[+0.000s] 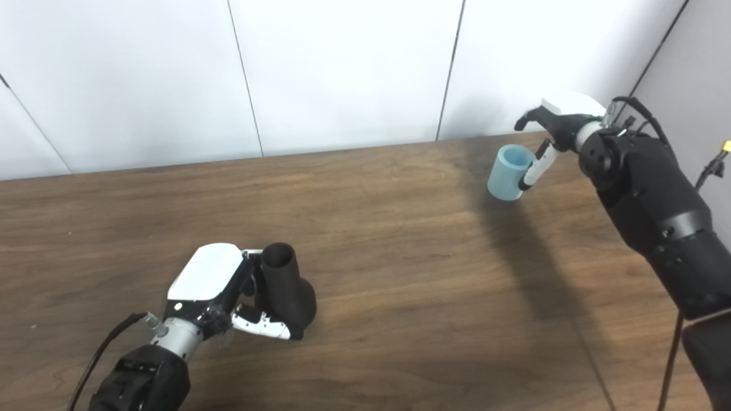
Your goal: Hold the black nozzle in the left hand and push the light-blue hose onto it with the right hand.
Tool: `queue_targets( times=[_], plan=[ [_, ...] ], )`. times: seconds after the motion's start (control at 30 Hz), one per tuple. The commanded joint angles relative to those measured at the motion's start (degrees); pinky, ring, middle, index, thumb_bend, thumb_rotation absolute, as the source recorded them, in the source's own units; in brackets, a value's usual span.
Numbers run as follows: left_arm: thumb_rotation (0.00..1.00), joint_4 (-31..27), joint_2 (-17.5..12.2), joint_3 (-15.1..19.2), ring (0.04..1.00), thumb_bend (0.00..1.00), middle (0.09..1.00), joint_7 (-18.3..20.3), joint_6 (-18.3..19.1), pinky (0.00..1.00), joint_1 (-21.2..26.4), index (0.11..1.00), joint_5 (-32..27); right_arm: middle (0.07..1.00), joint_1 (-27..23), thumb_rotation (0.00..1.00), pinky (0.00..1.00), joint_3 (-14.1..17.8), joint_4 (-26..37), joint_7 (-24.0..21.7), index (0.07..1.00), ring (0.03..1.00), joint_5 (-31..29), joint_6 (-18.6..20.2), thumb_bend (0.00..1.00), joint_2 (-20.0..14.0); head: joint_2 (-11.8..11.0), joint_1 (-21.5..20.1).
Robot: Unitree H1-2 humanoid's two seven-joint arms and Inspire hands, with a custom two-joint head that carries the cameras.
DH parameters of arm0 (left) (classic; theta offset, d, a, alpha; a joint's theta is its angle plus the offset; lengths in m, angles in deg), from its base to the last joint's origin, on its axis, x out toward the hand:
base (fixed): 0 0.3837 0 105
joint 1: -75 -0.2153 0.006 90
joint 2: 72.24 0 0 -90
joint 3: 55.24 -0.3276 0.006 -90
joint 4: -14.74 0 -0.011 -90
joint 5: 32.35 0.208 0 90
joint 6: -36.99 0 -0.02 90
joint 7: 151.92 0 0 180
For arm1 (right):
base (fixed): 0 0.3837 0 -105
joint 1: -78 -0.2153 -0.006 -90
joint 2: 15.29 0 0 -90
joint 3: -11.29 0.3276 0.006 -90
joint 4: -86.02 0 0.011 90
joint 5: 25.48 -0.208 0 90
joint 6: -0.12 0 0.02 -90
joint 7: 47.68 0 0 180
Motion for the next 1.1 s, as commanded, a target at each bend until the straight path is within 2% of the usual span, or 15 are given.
queue_targets(
  times=[0.0, 0.13, 0.23, 0.33, 0.47, 0.53, 0.57, 0.73, 0.9, 1.07],
  plan=[
    [0.00, -0.19, -0.13, -0.29, 0.417, 0.50, 0.458, 1.48, 0.13, 0.36, -0.98, 0.503, 0.11, 0.872, -3.00, 0.21, 0.86, 0.64, 0.06, 3.38, 0.793, 0.940, -0.39, -2.17, 1.00, -1.25, 0.08, 0.03],
    [0.00, -0.34, -0.10, -0.18, 0.403, 0.50, 0.444, 1.58, 0.14, 0.36, -1.12, 0.489, -0.17, 0.876, -3.26, 0.22, 0.88, 0.44, -1.89, 4.40, 0.800, 0.944, -0.81, -2.86, 1.00, -0.36, 0.09, 0.36],
    [0.00, -0.43, -0.07, -0.18, 0.417, 0.50, 0.455, 1.97, 0.34, 0.37, -1.19, 0.487, -0.21, 0.871, -3.30, 0.21, 0.83, 0.96, -3.68, 6.52, 0.795, 0.933, -1.82, -3.53, 1.00, 0.73, 0.20, 0.53],
    [0.00, -0.47, -0.04, -0.26, 0.427, 0.51, 0.468, 2.18, 0.56, 0.38, -1.24, 0.485, 0.05, 0.855, -3.35, 0.20, 0.82, 1.09, -5.73, 9.40, 0.788, 0.904, -2.78, -5.54, 1.00, 1.42, 0.27, 0.53],
    [0.00, -0.42, 0.11, -0.30, 0.406, 0.50, 0.448, 1.76, 0.51, 0.36, -1.37, 0.487, 0.26, 0.837, -3.35, 0.18, 0.77, 1.26, -7.75, 12.23, 0.772, 0.882, -4.09, -8.04, 1.00, 2.13, 0.31, 0.72],
    [0.00, -0.38, 0.10, -0.34, 0.404, 0.50, 0.445, 1.64, 0.38, 0.36, -1.42, 0.487, 0.23, 0.812, -3.33, 0.15, 0.71, 1.24, -8.43, 13.09, 0.763, 0.838, -4.63, -8.71, 1.00, 2.36, 0.28, 0.76],
    [0.00, -0.35, 0.12, -0.35, 0.407, 0.50, 0.447, 1.65, 0.38, 0.37, -1.45, 0.487, 0.22, 0.819, -3.30, 0.14, 0.72, 1.17, -8.61, 13.35, 0.765, 0.846, -4.73, -8.76, 1.00, 2.43, 0.18, 0.93],
    [0.00, -0.36, 0.28, -0.50, 0.408, 0.50, 0.447, 2.12, 0.74, 0.37, -1.38, 0.487, 0.42, 0.823, -3.15, 0.11, 0.76, 1.01, -9.20, 13.88, 0.768, 0.843, -4.93, -8.25, 1.00, 2.81, 0.12, 1.52],
    [0.00, -0.47, 0.27, -0.51, 0.406, 0.50, 0.445, 1.83, 0.62, 0.36, -1.50, 0.487, 0.41, 0.778, -2.62, 0.07, 0.63, 1.15, -8.32, 12.78, 0.760, 0.763, -5.46, -6.71, 0.98, 3.05, 0.40, 1.66],
    [0.00, -0.45, 0.16, -0.34, 0.405, 0.50, 0.445, 1.22, 0.02, 0.36, -1.60, 0.486, -0.09, 0.726, -2.16, 0.04, 0.60, 0.54, -7.02, 11.43, 0.701, 0.683, -5.54, -6.17, 0.95, 2.35, 0.59, 1.67]
  ],
)
